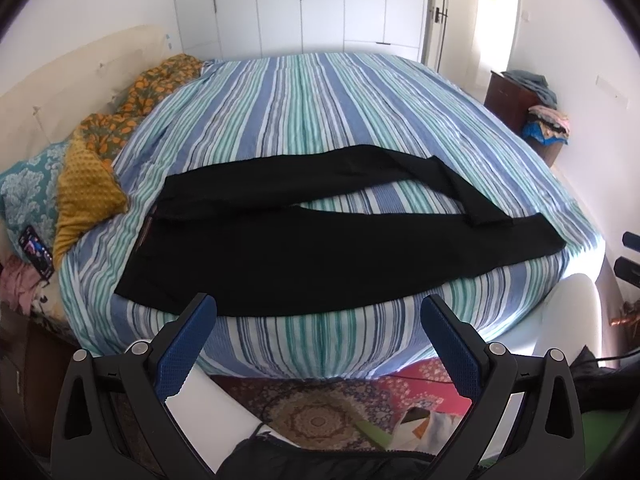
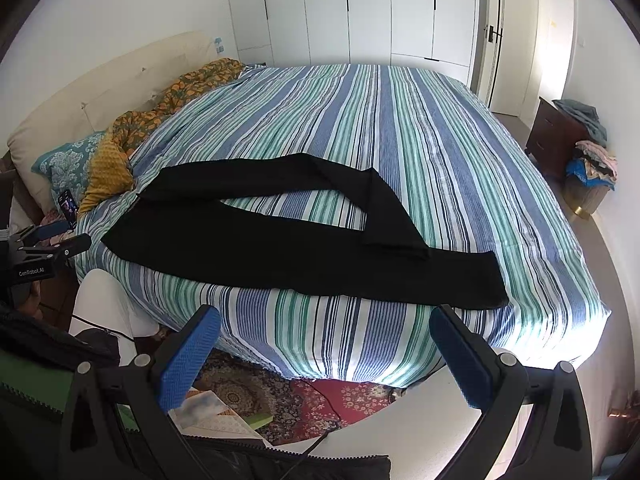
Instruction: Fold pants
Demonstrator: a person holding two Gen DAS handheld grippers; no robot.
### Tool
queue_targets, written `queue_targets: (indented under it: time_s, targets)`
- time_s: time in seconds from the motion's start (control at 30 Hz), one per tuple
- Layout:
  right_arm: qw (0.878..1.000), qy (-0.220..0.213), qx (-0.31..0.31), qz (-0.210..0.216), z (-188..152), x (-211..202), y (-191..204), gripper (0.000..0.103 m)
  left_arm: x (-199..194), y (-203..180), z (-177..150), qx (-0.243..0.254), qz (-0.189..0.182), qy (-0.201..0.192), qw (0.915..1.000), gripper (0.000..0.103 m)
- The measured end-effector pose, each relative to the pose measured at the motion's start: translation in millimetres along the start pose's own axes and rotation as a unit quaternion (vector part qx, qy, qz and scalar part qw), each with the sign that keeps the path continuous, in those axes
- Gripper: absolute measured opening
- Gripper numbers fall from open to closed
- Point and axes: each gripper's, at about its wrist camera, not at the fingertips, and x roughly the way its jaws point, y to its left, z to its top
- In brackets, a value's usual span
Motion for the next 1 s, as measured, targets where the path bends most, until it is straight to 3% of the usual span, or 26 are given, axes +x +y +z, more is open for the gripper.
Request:
queue_targets:
  time_s: [1.0]
  targets:
    - [1.000, -0.004, -0.020, -0.019, 12, 4, 10, 0.103, 2, -3, 5, -0.005, -0.006, 0.007, 0.9999, 0.102]
